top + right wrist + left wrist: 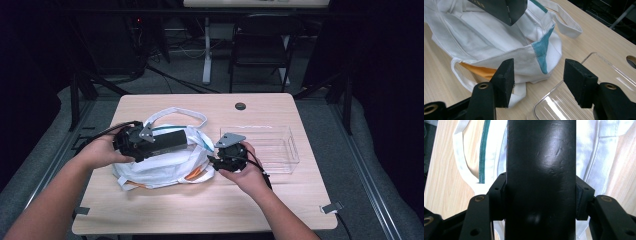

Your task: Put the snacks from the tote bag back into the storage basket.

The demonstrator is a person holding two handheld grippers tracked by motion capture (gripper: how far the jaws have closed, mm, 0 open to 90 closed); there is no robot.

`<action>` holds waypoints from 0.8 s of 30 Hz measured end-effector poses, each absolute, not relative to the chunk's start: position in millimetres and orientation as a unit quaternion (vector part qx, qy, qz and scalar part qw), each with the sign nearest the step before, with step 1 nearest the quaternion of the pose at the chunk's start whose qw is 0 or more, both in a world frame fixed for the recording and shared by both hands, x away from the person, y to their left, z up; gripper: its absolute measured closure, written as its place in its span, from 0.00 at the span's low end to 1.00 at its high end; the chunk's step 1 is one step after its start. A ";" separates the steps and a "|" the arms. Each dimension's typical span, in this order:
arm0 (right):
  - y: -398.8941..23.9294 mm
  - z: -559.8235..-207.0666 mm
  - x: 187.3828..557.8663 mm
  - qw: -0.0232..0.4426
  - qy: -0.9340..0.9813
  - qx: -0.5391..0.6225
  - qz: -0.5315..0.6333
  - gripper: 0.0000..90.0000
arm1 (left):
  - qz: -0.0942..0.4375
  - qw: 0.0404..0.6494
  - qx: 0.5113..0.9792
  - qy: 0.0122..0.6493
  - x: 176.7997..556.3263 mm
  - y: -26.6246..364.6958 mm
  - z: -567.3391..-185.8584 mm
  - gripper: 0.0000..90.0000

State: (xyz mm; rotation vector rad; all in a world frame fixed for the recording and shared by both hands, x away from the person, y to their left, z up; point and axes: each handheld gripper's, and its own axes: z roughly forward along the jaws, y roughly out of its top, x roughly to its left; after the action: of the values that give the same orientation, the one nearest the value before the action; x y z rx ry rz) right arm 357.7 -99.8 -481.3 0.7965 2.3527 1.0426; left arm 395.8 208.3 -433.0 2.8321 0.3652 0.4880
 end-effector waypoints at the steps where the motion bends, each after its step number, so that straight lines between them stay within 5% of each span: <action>1: -99.6 -481.5 357.5 0.223 0.852 0.288 0.376 0.47 | 0.167 0.122 0.970 0.124 395.7 208.0 -432.8 0.48; 24: -117.4 -463.4 361.1 0.232 0.867 0.243 0.367 0.44 | 0.166 0.143 0.970 0.106 393.8 187.9 -427.3 0.48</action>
State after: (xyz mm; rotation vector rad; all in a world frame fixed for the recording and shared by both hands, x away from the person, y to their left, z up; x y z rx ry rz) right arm 361.1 -117.4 -463.4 0.6690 2.3843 1.0092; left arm 393.8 187.9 -427.3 2.7969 0.3058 0.4773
